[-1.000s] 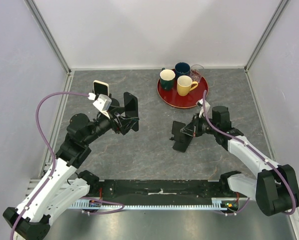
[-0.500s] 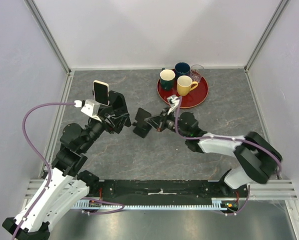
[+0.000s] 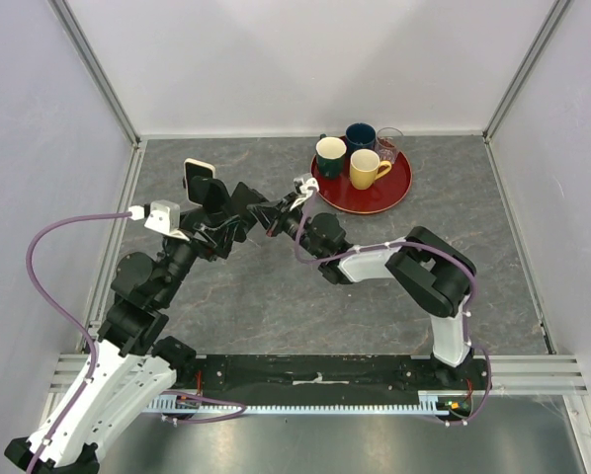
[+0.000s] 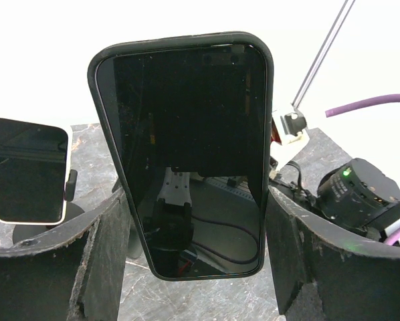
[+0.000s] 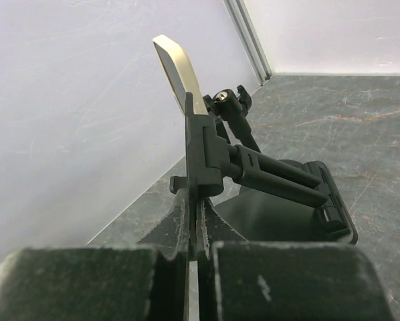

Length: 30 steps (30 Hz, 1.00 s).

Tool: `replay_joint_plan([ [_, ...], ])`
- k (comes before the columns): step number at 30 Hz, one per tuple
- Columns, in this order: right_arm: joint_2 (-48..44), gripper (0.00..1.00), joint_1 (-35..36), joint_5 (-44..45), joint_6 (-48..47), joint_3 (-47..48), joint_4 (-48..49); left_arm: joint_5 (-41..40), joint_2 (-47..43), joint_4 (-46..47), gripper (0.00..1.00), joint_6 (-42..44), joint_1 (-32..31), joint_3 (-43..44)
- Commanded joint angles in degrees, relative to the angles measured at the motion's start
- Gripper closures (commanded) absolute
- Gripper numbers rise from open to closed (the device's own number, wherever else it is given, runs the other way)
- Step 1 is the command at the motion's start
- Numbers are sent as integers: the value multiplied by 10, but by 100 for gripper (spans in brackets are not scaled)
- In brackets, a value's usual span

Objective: Place the phone on the phone stand

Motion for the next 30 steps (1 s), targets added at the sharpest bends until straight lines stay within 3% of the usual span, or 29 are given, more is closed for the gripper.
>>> replay_joint_plan([
  [1,32,100,-4,-3,-12,49,32,-11,-2,65,98,18,1,6],
  [8,69,100,-11,-49,0,99,-38,-8,9,66,98,18,10,5],
  [15,103,100,-50,-140,39,123,-48,3,17,67,98,12,18,5],
  [30,138,100,-54,-155,65,127,-17,7,34,67,98,9,18,4],
])
